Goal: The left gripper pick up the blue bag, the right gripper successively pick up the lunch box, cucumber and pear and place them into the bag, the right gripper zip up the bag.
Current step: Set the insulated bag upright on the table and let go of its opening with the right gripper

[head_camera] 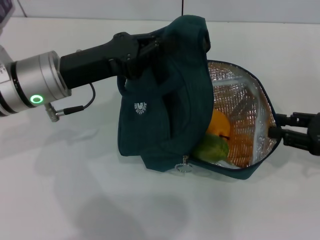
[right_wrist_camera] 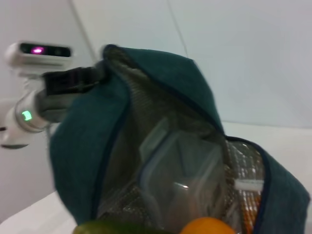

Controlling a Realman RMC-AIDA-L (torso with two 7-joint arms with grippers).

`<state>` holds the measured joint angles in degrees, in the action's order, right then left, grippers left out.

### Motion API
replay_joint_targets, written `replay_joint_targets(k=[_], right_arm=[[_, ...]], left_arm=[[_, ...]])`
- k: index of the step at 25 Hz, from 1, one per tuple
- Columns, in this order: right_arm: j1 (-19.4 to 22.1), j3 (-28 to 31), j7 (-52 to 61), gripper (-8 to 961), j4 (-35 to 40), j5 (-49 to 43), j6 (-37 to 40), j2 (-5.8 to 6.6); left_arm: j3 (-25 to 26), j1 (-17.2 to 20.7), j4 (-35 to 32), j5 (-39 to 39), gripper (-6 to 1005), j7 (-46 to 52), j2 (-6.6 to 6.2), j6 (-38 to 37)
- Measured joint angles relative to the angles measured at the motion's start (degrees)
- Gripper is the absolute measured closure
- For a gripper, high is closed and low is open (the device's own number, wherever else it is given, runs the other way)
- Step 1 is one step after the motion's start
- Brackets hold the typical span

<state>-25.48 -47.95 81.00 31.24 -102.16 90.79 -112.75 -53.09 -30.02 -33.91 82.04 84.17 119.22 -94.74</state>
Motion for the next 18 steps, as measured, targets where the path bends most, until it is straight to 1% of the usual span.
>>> replay_joint_targets(k=[5, 14, 18], right_arm=[[-0.8, -0.4, 3.5, 541, -0.1, -0.3, -2.8, -0.43], [-1.9, -1.9, 5.4, 610, 0.0, -1.6, -3.2, -0.71], [-1.7, -2.6, 3.8, 691, 0.5, -1.8, -3.2, -1.15]], left_arm=[[0.0, 0.0, 0.0, 0.0, 954, -0.6, 0.06, 0.4], [0.0, 0.0, 0.0, 0.1, 953, -0.8, 0.05, 0.7], [0.0, 0.0, 0.2, 0.1, 952, -1.7, 0.04, 0.8]])
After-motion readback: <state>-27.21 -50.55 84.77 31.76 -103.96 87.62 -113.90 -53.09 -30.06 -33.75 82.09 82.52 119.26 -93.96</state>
